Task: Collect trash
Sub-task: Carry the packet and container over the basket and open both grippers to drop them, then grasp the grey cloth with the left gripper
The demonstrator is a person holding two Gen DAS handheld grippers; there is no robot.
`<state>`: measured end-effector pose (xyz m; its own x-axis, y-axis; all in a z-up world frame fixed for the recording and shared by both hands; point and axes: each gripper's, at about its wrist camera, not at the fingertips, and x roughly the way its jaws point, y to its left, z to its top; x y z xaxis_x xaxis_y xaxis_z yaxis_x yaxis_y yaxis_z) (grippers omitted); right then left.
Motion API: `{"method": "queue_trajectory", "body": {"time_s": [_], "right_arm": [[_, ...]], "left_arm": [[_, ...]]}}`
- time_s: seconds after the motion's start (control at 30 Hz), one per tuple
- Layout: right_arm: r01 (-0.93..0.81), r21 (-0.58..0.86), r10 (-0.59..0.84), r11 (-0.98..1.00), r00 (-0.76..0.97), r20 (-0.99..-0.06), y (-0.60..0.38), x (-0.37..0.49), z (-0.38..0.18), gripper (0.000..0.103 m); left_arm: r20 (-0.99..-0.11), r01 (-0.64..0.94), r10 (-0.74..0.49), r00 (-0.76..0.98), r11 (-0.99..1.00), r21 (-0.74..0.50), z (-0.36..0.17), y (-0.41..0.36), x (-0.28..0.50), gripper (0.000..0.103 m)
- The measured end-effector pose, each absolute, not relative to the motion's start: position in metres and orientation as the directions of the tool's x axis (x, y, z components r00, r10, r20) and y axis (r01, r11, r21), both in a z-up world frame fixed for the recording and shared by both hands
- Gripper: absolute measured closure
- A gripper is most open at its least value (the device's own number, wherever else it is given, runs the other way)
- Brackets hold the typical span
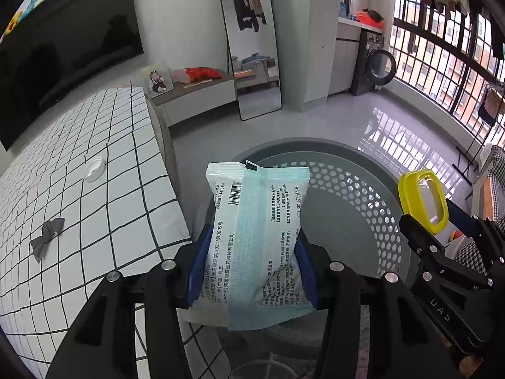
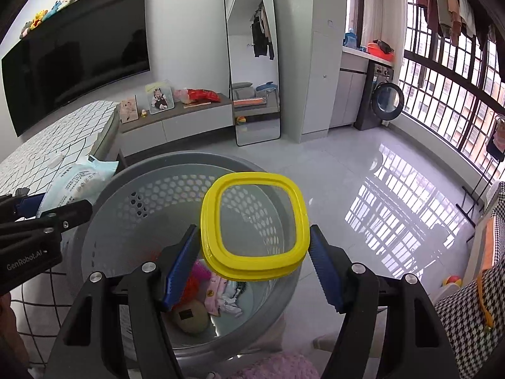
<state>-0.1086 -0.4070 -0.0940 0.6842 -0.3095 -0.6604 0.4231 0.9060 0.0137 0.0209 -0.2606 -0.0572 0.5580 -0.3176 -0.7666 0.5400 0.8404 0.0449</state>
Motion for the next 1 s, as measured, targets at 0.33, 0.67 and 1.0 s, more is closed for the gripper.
{"method": "queue_trajectory", "body": {"time_s": [0.33,0.67,1.0], "right_arm": [[0.398,0.022,-0.284,0.917,0.689,-0.667,-0.405,-0.1011,-0.095,0.036],[0.409,0.007,-0.305,0.913,0.692,-0.655,-0.404,-0.1044,-0.0914,0.027],[0.414,0.026,-0.298,0.91,0.696,-0.653,-0.3974,-0.1053,-0.0884,0.027]], "left_arm": [[-0.772,0.536,-0.309,0.555,0.843,0.047,-0.0616,-0.2642,0.0234,0.044],[-0.766,0.512,-0.294,0.571,0.857,0.053,-0.0591,-0.2617,0.0206,0.033],[-0.756,0.496,-0.289,0.587,0.866,0.055,-0.0564,-0.2561,0.021,0.031]]}}
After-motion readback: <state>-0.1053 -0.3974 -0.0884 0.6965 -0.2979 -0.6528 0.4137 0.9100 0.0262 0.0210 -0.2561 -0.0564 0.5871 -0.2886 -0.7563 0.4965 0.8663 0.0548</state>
